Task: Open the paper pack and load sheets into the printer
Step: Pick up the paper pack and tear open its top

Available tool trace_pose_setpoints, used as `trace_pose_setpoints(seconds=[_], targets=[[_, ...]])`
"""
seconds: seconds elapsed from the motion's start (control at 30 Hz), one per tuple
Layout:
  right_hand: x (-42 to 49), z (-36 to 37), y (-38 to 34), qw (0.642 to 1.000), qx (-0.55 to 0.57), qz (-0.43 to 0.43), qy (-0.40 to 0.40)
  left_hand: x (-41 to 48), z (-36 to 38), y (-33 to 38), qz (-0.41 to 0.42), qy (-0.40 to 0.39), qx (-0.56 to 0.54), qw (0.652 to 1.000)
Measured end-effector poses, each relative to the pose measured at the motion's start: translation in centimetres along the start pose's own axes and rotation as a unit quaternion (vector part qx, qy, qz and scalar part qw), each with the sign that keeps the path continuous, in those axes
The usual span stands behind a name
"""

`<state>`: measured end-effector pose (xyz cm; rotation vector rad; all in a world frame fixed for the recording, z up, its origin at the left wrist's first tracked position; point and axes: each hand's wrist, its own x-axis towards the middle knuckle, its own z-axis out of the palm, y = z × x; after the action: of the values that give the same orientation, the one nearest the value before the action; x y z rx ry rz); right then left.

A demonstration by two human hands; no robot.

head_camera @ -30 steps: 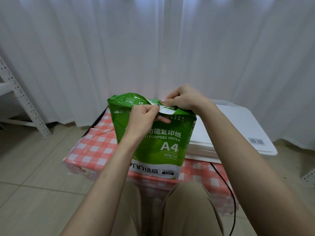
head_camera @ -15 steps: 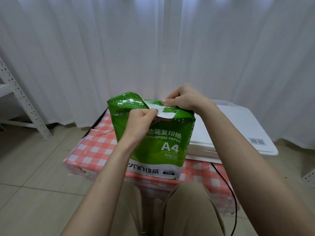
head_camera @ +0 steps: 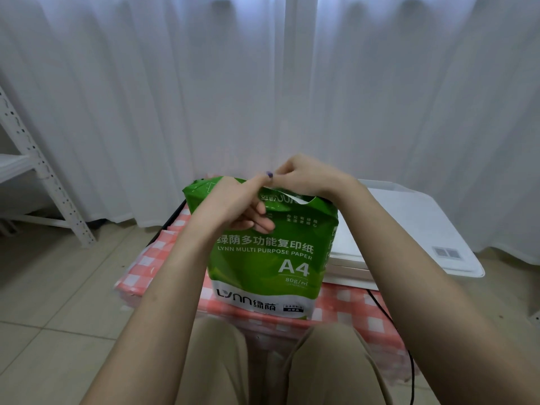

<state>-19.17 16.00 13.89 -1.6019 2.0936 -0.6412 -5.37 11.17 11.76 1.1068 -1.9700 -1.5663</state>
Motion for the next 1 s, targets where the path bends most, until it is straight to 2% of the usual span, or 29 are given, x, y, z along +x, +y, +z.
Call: trace_pose_setpoints(seconds=[0.13, 0.23, 0.47, 0.57, 0.77, 0.93, 1.0], targets=[[0.2, 0.8, 0.4, 1.000, -0.010, -0.027, -0.004, 0.0, -0.4, 0.3, -0.046, 0.004, -0.001, 0.999], [0.2, 1.0, 0.6, 0.999, -0.002, -0.045, 0.001, 0.5, -0.1, 0.2, -0.049, 0.016, 0.012, 0.999], [0.6, 0.6, 1.1, 1.000, 0.013, -0.026, -0.002, 1.2, 0.7, -1.3, 0.050, 0.072, -0.049, 0.995], [0.6, 0.2, 1.4, 0.999, 0.010, -0.030, -0.018, 1.1, 0.6, -1.8, 0.058, 0.048, -0.094, 0.993], [0.5, 0.0, 1.9, 0.999, 0.020, -0.049, -0.009, 1.3, 0.1, -1.9, 0.065, 0.001, -0.105, 0.992], [1.3, 0.7, 2.4, 0.997, -0.019, -0.051, 0.048, 0.6, 0.7, -3.1, 0.129, 0.060, -0.078, 0.987], [1.5, 0.8, 2.4, 0.998, -0.019, -0.048, 0.046, 0.3, 0.6, -3.4, 0.125, 0.072, -0.064, 0.987]])
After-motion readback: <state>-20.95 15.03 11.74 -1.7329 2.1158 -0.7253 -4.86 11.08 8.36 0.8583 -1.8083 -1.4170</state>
